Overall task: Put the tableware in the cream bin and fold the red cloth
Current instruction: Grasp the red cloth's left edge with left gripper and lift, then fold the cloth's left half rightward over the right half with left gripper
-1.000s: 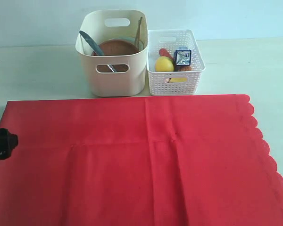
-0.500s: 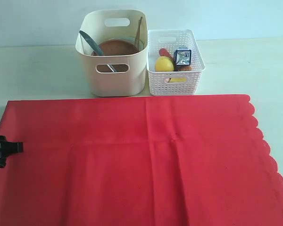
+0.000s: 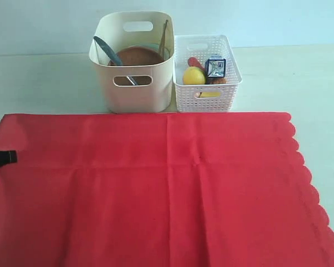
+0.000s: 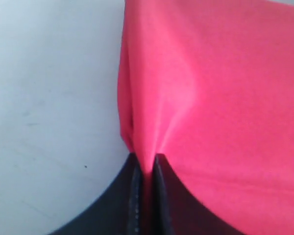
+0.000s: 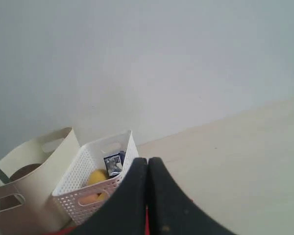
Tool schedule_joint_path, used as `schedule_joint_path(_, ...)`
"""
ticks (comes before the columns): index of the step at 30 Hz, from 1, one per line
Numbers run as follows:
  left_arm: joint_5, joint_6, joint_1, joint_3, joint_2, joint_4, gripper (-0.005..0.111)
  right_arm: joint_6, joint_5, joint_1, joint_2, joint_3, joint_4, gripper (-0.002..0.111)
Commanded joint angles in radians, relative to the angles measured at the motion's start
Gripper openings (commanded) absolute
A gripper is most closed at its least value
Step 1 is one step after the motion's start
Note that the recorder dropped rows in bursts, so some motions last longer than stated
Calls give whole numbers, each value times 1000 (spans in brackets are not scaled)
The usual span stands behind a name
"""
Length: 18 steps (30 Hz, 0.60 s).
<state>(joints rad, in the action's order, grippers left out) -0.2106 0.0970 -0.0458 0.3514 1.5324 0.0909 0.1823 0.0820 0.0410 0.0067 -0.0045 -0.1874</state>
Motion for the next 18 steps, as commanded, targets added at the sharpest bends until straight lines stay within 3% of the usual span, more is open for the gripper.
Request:
schedule_joint_path(1,158,-79,35,60,-133,3,0,-3,30,-7,-7,5,-21,0)
schedule_joint_path(7,340,-113,-58,147,-296,2,0,-131,16,58,202,-1,-126,0)
schedule_joint_path(11,393,-113,-196,210,-367,2,0,-263,-14,173,439,-43,-234,0)
schedule_joint_path(18,429,-111,-446,336,-351,28,0,-271,-102,301,910,-103,-224,0)
